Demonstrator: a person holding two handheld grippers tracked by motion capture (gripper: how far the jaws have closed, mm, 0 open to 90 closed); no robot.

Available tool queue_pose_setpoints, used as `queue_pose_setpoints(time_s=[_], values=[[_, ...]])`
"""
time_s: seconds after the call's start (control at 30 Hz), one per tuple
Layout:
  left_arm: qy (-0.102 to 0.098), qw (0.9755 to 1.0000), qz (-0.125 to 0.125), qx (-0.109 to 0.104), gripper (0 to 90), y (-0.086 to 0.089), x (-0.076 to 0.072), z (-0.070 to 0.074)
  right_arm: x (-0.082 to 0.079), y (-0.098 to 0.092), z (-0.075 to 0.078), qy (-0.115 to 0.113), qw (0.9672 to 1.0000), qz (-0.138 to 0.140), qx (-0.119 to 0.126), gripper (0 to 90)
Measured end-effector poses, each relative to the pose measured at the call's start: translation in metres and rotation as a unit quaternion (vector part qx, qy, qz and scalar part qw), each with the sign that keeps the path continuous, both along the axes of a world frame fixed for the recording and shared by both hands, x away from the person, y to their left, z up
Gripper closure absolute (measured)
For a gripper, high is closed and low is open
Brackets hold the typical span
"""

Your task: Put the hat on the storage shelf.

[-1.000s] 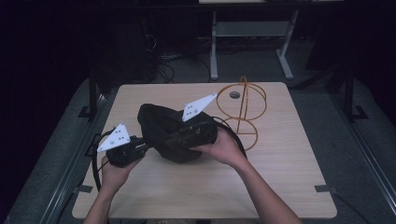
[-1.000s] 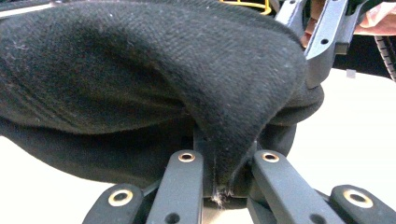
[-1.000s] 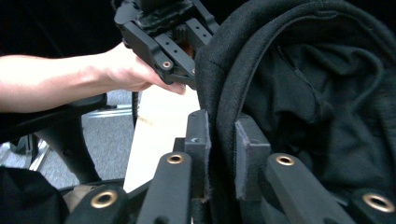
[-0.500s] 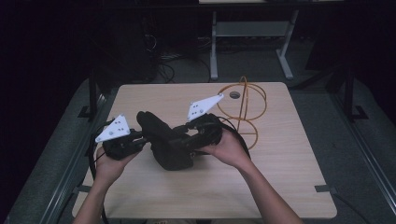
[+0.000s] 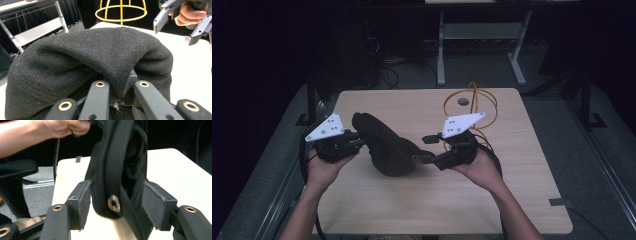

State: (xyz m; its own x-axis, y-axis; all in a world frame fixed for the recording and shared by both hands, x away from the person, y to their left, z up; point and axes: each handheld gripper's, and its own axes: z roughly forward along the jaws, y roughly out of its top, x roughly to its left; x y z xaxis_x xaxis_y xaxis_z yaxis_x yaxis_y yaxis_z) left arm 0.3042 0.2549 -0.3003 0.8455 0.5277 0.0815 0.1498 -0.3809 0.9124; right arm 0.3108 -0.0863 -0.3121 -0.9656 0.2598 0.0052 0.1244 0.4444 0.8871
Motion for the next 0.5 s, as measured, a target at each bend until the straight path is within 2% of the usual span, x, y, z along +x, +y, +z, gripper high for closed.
queue_pose_setpoints(time_s=[0.13, 0.23, 0.37, 0.4, 0.5], values=[[0.002, 1.0000, -0.003, 0.006, 85.7, 0.000, 0.002, 0.005, -0.006, -0.016, -0.007, -0.005, 0.9999, -0.015, -0.002, 38.0], [0.004, 1.0000, -0.004, 0.000, 85.6, 0.000, 0.004, 0.007, -0.010, -0.027, -0.013, 0.000, 0.9997, -0.024, -0.001, 37.8], [0.006, 0.9999, -0.007, 0.004, 85.6, -0.001, 0.006, 0.009, -0.012, -0.037, -0.020, 0.006, 0.9994, -0.034, -0.002, 37.0], [0.006, 0.9999, -0.010, 0.006, 85.6, -0.002, 0.008, 0.012, -0.015, -0.046, -0.026, 0.010, 0.9991, -0.041, -0.001, 36.8], [0.006, 0.9999, -0.012, 0.002, 85.6, -0.003, 0.010, 0.015, -0.019, -0.058, -0.033, 0.016, 0.9986, -0.051, 0.002, 35.6]])
